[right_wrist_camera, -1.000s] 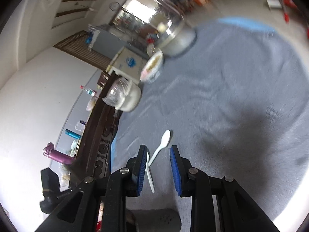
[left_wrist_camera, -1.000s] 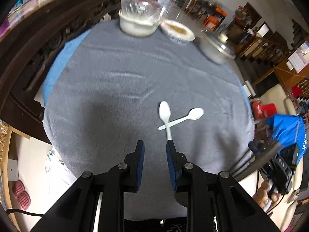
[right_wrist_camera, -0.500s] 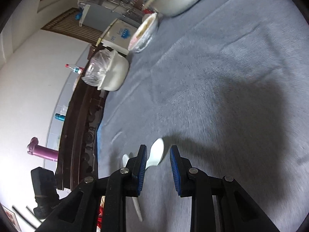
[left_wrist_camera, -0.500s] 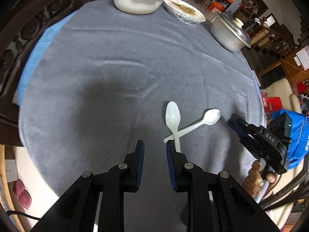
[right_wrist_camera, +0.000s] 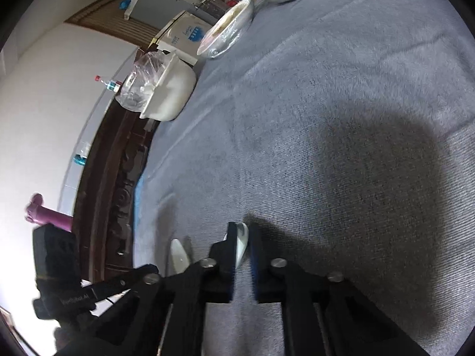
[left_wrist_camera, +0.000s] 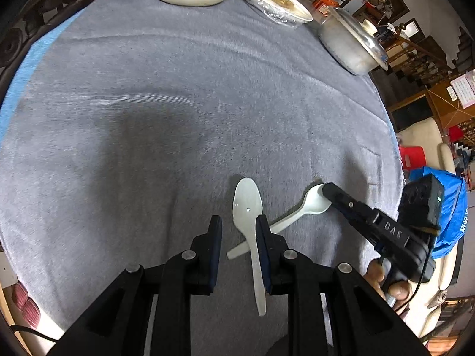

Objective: Organize utensils
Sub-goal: 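Close the left gripper on a white spoon while the right gripper grasps the other spoon, then lift both white spoons and carry them toward the black holder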

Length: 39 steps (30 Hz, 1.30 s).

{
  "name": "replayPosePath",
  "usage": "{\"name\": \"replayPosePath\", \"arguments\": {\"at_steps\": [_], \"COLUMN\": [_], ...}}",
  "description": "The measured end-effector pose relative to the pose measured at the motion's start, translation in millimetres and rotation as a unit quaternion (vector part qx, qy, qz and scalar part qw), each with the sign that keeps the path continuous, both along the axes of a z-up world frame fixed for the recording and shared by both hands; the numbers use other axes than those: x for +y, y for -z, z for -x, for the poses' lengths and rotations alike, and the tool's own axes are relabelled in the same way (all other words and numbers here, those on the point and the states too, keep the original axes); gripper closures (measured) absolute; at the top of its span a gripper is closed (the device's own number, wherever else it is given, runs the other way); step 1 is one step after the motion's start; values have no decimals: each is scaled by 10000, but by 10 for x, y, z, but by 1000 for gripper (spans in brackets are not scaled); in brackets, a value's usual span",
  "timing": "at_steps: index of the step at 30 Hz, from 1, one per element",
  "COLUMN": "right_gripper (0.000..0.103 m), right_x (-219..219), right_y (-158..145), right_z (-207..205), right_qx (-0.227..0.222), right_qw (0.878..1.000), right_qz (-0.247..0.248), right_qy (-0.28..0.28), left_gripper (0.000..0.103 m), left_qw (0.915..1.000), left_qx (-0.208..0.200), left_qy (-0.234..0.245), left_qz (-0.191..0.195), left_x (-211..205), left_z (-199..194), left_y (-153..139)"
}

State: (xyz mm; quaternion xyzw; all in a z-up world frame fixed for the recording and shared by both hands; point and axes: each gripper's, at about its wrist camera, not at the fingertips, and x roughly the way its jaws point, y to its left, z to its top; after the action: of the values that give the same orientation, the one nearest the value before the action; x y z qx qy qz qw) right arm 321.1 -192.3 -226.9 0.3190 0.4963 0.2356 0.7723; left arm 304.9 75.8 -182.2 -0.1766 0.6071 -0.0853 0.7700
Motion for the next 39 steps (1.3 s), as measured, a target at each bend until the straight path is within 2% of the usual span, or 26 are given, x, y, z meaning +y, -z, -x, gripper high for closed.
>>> {"name": "replayPosePath", "arguments": {"at_steps": [7, 13, 14, 18, 25, 29, 33, 39], "right_gripper": [98, 98, 98, 98, 98, 98, 98, 98], "right_x": [-197, -480, -523, -701, -919, -985, -1051, -1120], "right_y": [-95, -229, -251, -340, -393, -463, -655, -1096], "right_z": [86, 234, 262, 406, 647, 741, 854, 1134], "right_qx": [-203, -385, -412, -526, -531, -604, -869, -1462], "right_qw": [9990, 9966, 9960, 9931, 9892, 9867, 9827, 9708], "right_qz": [-113, -204, -211, -286, -336, -300, -187, 238], "right_qy": [373, 702, 758, 1011, 1327, 1480, 1626, 1886], "left_gripper": [80, 80, 81, 96, 97, 97, 97, 97], "left_qw": [9999, 9999, 9998, 9995, 9985, 9966, 9922, 9796], "left_qx": [75, -112, -157, -239, -508, -741, -1073, -1739], "left_qy": [-82, -44, -36, -16, -62, -291, -546, -810], "left_qz": [2, -117, -142, -201, -202, -204, -315, -599], "left_x": [-28, -141, -154, -194, -239, -136, 29, 230], "left_z": [-160, -246, -255, -270, -197, -129, 4, 386], "left_y": [191, 203, 201, 224, 182, 11, -290, -852]}}
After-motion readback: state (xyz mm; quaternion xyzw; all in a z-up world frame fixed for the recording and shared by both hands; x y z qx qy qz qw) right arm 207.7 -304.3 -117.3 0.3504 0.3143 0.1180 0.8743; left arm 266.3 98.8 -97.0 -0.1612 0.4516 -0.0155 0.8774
